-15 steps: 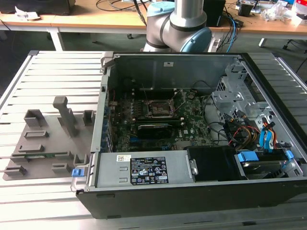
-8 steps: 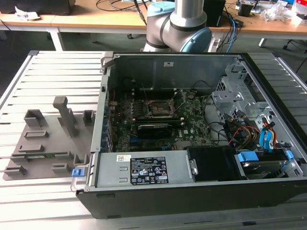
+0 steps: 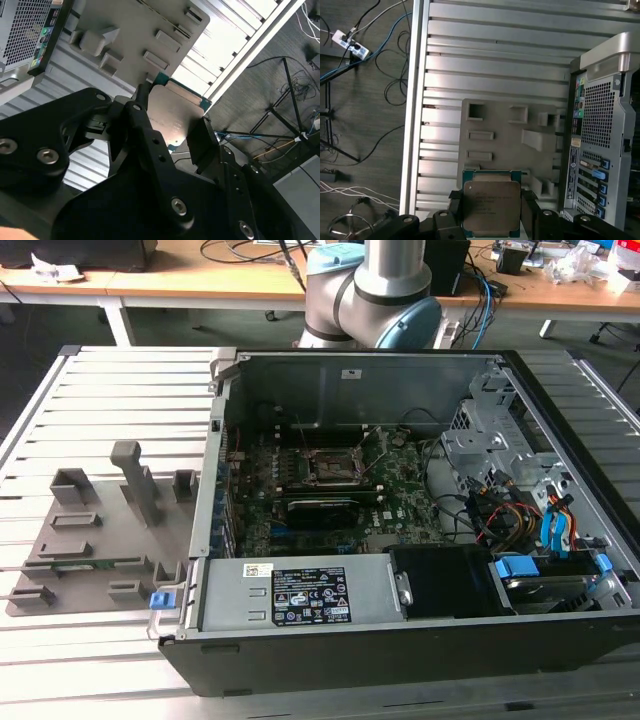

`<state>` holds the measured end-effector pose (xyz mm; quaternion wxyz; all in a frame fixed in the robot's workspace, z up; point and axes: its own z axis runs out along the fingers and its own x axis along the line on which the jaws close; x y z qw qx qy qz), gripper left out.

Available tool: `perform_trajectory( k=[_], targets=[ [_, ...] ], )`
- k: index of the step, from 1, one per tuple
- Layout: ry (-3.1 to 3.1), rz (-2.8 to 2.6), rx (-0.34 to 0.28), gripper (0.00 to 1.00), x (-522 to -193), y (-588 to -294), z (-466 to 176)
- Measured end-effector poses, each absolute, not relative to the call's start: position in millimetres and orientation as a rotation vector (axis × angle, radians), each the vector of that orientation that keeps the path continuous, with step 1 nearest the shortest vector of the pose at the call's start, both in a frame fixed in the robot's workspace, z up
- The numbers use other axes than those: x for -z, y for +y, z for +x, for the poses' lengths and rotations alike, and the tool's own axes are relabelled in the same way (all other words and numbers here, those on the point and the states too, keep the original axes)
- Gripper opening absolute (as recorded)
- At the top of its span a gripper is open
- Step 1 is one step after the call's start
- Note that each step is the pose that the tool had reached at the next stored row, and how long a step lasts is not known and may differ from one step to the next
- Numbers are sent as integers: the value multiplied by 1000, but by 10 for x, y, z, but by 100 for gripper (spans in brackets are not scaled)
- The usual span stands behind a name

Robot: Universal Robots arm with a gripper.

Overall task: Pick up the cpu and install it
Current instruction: 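Pick up the cpu and move it towards the insertion slot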

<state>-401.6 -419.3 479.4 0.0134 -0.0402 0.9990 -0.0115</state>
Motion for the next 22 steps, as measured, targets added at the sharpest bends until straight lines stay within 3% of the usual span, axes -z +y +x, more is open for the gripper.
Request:
perform_trajectory(
  k=[1,3,4,6,22],
  targets=[
    [3112,-125,35,55,-4818,-4192,-4015],
    [3110,-124,-52,55,-4822,-4192,-4015],
    [3109,-124,-58,55,-4822,-4191,-4015],
    [3117,-124,-30,55,-4804,-4184,-3979],
    [3193,-126,-33,55,-4485,-4069,-2770]
  ],
)
